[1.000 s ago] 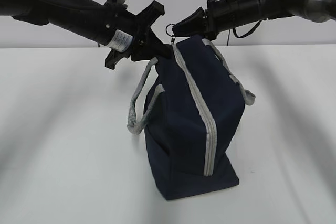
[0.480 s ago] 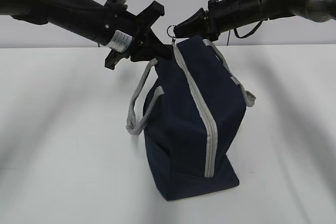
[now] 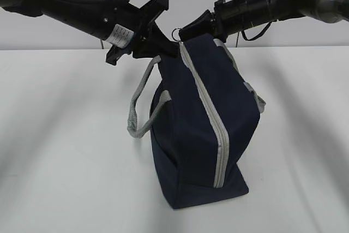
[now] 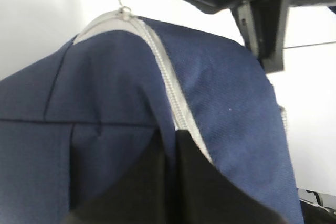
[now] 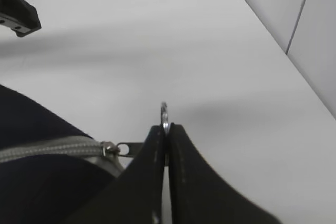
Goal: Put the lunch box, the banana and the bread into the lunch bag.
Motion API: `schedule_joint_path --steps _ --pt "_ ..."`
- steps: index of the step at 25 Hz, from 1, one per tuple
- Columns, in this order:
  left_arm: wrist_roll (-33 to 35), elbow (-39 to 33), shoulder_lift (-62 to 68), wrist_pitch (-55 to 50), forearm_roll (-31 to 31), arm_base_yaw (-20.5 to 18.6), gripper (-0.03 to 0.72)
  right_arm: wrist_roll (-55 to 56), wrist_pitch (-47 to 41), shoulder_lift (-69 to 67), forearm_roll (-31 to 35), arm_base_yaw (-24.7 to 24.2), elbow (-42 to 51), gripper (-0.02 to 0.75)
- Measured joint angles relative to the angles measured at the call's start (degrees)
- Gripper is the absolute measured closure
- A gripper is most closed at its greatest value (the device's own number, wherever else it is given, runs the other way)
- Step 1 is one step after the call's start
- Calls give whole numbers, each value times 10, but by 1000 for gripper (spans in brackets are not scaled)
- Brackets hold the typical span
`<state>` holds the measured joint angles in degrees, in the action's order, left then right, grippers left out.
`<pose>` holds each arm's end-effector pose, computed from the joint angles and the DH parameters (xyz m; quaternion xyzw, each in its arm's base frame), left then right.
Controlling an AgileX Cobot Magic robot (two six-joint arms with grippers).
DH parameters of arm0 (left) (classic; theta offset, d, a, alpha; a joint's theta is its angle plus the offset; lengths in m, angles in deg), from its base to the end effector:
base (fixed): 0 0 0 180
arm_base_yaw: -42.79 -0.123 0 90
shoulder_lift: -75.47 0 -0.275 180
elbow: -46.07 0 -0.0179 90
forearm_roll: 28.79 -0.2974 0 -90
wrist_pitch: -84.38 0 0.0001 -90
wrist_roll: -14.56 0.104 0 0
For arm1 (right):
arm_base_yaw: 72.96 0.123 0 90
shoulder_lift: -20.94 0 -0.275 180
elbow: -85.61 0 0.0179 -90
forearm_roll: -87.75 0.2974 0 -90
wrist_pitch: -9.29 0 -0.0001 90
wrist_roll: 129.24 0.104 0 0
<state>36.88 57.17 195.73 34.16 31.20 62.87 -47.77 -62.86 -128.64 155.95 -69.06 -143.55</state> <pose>0.4224 -0.2281 0.2202 0.0788 0.8834 -0.4321 0.1635 0.5499 0.1296 0.1841 -0.5584 0.6243 0.3291 0.4360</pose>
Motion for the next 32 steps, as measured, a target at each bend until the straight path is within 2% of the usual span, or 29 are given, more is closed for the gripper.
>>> schedule_joint_path --steps 6,21,29,31,32 --pt "6 0 -7 -5 -2 0 684 14 -1 0 -20 0 0 754" --pt "13 -1 -23 -10 -8 0 684 99 -8 0 -149 3 -2 754" --pt "16 -1 -27 -12 -11 0 684 116 -9 0 -128 3 -3 752" --pt "16 -1 -30 -10 -26 0 660 128 -1 0 -112 3 -3 732" --pt "17 -1 -33 -8 -37 0 624 136 7 0 -104 1 -4 705"
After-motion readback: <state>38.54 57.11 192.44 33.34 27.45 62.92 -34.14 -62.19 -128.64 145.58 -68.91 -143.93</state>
